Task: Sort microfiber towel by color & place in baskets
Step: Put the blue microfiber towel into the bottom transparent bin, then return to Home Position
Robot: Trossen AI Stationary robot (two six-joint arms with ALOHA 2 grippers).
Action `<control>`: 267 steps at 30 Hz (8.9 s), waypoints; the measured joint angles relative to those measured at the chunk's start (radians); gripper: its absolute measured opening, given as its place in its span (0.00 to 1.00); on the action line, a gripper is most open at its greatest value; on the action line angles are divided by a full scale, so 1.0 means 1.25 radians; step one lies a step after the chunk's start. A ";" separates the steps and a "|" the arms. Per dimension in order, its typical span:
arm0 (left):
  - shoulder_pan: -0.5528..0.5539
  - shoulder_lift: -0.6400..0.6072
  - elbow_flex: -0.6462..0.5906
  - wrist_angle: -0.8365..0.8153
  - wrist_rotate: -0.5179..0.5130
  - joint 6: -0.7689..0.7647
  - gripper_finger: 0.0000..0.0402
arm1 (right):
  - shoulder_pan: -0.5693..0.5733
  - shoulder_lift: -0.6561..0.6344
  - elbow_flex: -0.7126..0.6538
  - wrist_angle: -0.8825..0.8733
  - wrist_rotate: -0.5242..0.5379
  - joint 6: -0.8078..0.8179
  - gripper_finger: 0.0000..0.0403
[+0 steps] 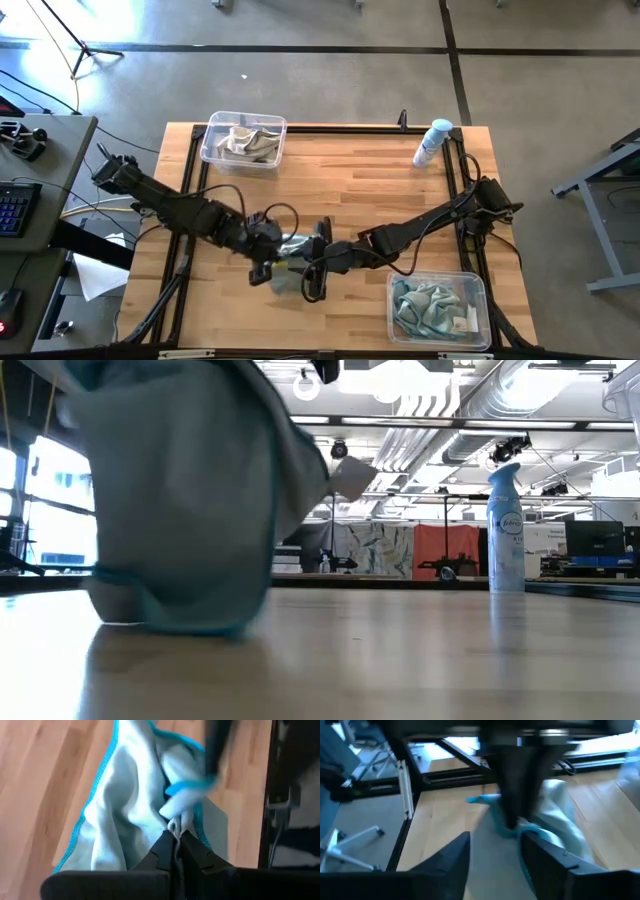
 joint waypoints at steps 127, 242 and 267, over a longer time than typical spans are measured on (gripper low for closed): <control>0.152 0.005 0.023 0.169 0.120 0.208 0.27 | 0.523 -0.099 -0.002 -0.986 -0.192 1.358 0.01; 0.143 0.005 0.023 0.167 0.083 0.206 0.27 | 0.527 -0.009 0.262 -1.217 -0.179 1.459 0.42; 0.182 -0.505 -0.526 0.638 0.070 0.482 0.00 | 0.282 -0.009 0.319 -1.160 0.065 1.036 0.05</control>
